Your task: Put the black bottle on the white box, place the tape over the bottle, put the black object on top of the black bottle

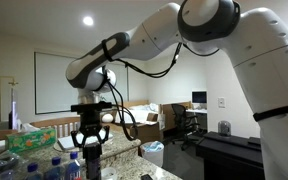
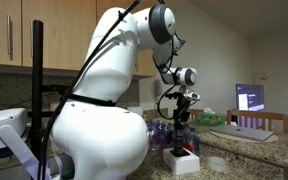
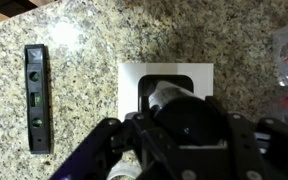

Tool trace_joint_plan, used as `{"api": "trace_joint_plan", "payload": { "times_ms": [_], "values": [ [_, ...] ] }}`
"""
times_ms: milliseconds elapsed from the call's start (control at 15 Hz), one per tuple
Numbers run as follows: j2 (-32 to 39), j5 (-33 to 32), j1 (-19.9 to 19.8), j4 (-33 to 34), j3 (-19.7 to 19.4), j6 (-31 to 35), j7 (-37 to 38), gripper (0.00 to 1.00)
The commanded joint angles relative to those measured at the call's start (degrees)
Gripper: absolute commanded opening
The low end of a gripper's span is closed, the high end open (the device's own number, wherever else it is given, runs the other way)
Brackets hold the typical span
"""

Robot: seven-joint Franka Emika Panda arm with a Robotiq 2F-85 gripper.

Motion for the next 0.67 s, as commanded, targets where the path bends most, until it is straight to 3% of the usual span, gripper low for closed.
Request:
{"api": "trace_joint_plan", "payload": {
  "times_ms": [0, 533, 600],
  "values": [
    [0.07, 0.50, -0.53, 0.48, 0.47, -0.24, 1.44, 0.31],
    [0.75, 0.46, -0.38, 1.01, 0.44, 0.13, 1.88, 0.31],
    [0.74, 0.51, -0.37, 1.01, 0.44, 0.18, 1.95, 0.81]
  ]
}}
